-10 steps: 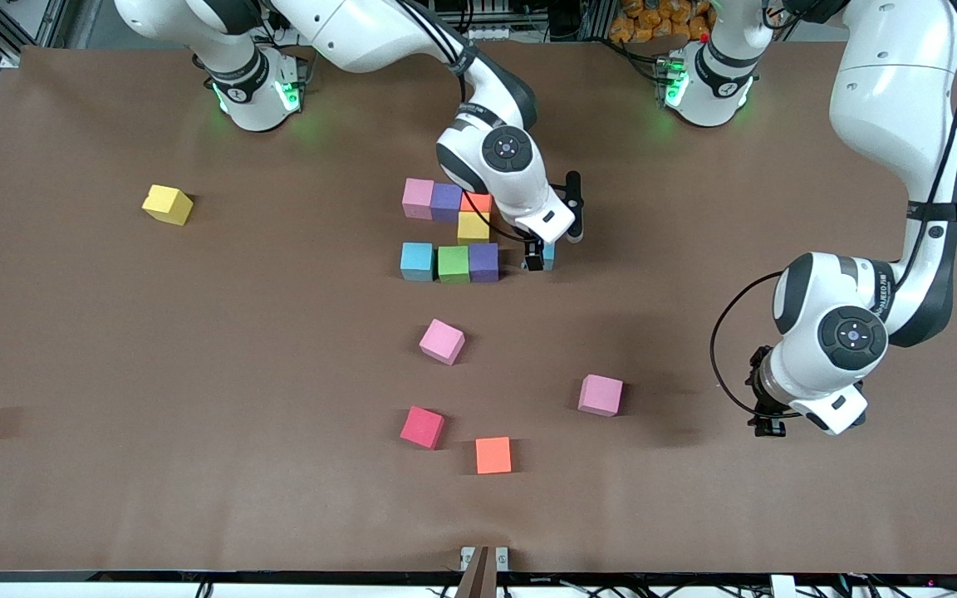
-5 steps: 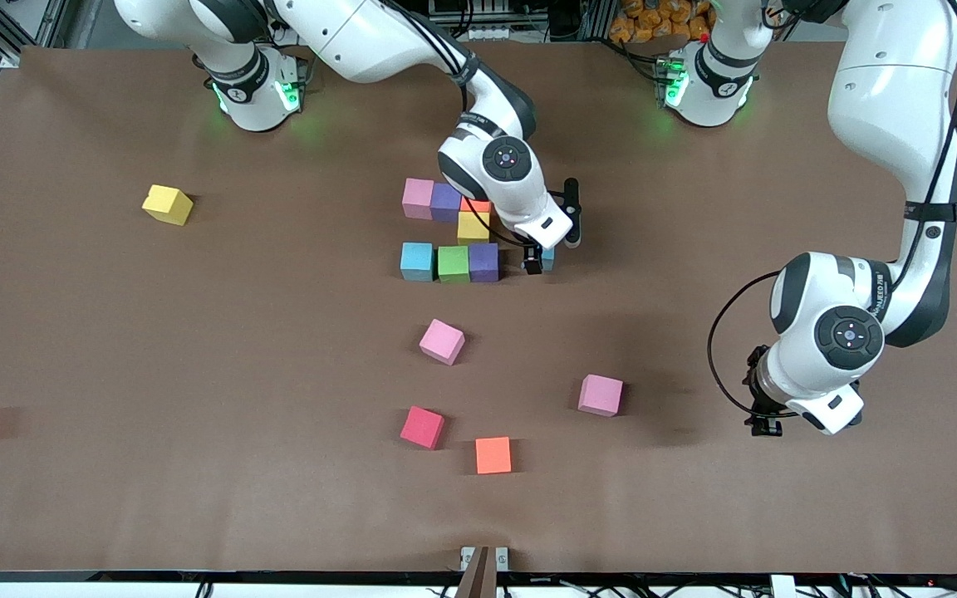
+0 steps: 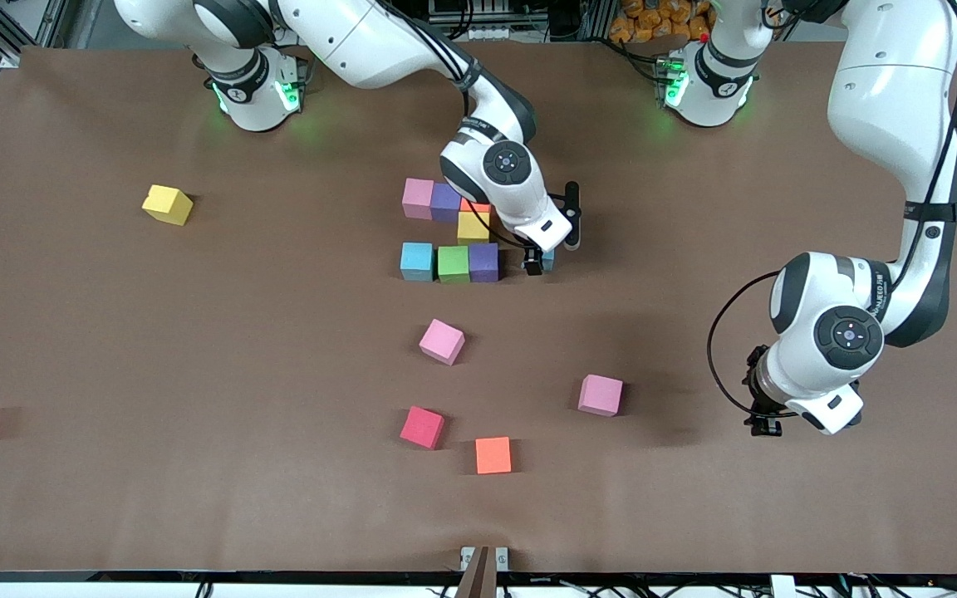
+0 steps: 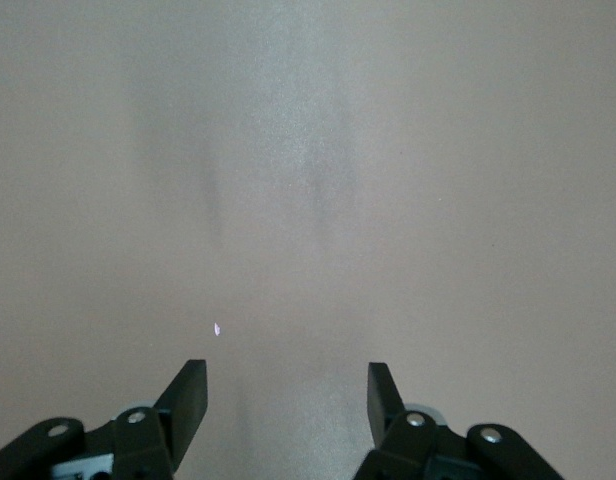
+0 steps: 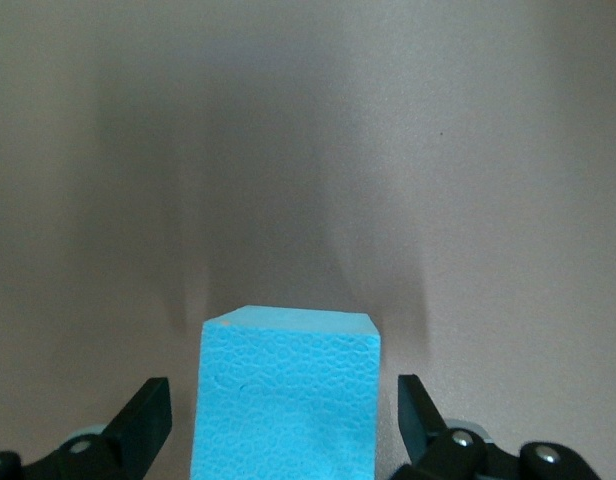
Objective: Form number 2 with 11 blocks
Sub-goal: 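Grasp the second cyan cube with the right gripper and lift it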
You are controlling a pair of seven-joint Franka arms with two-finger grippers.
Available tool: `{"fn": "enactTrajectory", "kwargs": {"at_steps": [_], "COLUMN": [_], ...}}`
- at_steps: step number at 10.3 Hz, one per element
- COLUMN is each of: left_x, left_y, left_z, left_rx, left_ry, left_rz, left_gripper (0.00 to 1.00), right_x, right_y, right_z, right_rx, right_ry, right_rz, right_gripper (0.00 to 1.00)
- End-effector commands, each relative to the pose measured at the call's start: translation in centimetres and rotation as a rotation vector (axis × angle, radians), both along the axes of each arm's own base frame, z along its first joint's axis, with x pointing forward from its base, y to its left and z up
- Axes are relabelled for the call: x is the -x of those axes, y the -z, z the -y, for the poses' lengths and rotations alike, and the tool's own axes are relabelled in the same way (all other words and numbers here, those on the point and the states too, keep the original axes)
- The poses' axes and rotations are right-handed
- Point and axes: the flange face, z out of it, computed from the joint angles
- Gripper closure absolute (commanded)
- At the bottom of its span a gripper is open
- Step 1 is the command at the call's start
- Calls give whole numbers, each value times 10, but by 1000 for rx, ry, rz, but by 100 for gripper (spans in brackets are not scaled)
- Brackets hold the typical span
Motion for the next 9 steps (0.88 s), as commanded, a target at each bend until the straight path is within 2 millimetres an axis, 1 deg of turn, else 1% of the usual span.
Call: {"fn": "enactTrajectory", "kwargs": {"at_steps": [1, 2, 4, 6, 7, 9], "left_x": [1, 1, 1, 1, 1, 1], "left_y": [-3, -3, -1, -1, -1, 1], "left_z": [1, 1, 1, 1, 1, 1], "left_rx": [14, 15, 15, 13, 13, 13], "left_ry": [4, 3, 5, 7, 7, 7], "left_rz": [-7, -7, -10, -10, -10, -12], "left_gripper": [27, 27, 27, 27, 27, 27], "right_x": [0, -1, -2, -2, -3, -7], "right_y": [0, -1, -3, -3, -4, -5], "right_z": [-3, -3, -4, -4, -4, -2], "right_rx": [-15, -17, -21, -21, -23, -22], "right_ry": [17, 18, 8, 20, 25, 22], "right_rz": [-8, -6, -1, -5, -6, -2], "right_gripper": [14, 20, 58, 87, 99, 100]}}
